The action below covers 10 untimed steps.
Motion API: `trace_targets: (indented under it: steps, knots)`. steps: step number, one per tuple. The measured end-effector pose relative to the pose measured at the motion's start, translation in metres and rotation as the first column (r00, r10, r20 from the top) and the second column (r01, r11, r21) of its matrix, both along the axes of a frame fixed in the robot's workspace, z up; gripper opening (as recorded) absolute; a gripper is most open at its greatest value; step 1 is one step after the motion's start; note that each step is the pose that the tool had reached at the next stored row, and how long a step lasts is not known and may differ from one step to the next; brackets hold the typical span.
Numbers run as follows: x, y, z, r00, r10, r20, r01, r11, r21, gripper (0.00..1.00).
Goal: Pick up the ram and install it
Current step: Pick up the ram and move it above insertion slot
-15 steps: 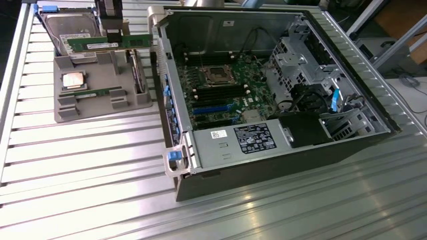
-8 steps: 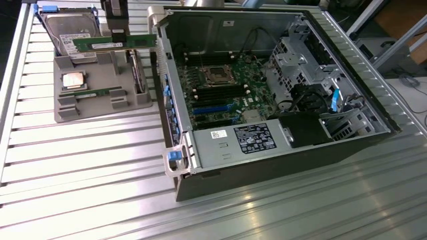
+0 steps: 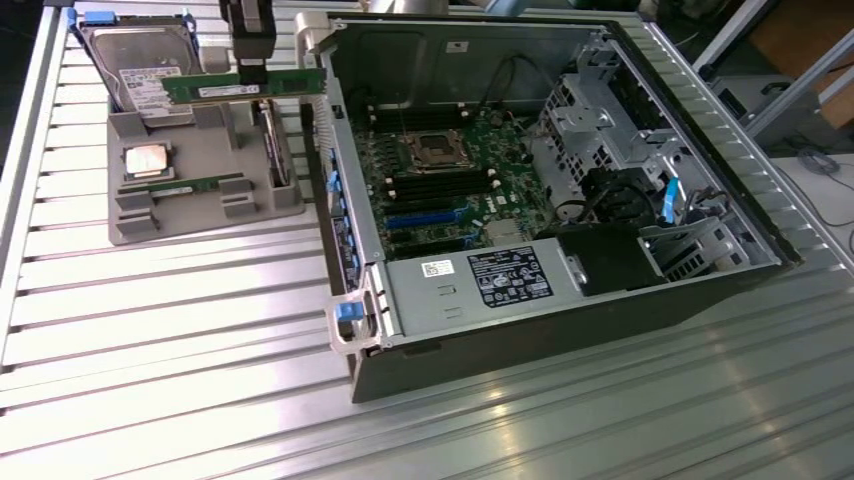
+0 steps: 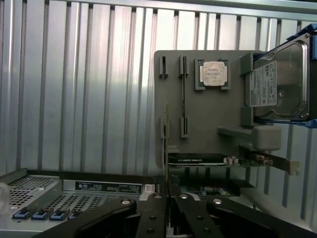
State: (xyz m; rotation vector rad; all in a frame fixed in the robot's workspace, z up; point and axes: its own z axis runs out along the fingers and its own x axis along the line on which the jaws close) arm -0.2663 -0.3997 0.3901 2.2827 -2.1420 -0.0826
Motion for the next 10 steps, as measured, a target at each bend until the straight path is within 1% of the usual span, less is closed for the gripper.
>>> trace_targets:
  steps: [10]
  knots:
    - [0.012, 0.0000, 0.0000, 1.0000, 0.000, 0.0001, 0.000, 1.0000, 0.0001, 0.12]
